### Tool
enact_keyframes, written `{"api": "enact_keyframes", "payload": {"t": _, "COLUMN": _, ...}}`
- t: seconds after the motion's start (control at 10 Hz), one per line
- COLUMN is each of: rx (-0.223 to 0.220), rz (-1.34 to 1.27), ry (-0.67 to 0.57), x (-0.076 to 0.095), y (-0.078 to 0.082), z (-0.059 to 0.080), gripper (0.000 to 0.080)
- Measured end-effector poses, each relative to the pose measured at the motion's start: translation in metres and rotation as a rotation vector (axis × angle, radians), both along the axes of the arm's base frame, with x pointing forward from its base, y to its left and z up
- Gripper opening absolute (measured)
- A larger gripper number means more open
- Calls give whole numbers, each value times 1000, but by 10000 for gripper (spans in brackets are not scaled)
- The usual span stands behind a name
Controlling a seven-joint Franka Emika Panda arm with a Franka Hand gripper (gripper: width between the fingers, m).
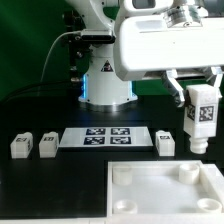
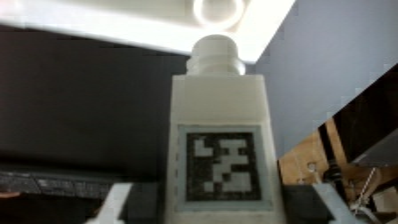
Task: Assemble one leg
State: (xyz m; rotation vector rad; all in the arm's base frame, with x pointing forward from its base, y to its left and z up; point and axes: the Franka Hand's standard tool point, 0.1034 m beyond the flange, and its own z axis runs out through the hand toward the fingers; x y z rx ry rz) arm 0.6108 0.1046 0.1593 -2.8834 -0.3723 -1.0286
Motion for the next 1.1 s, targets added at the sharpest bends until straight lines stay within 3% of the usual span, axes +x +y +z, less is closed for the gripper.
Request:
{"api": "enact_keyframes", "payload": {"t": 0.2, "rx": -33, "rz": 30, "ry": -38, "x": 35, "y": -9, "z": -17, "gripper": 294}}
{"api": "enact_keyframes", "payload": {"t": 0.7, "rx": -33, "rz": 33, "ry": -24, "x": 33, "y": -8, "z": -23, "gripper": 294}}
{"api": "enact_keyframes", "payload": {"t": 1.1, "rx": -24, "rz": 50, "ry": 29, "x": 18, "y": 4, "z": -55, "gripper": 294}}
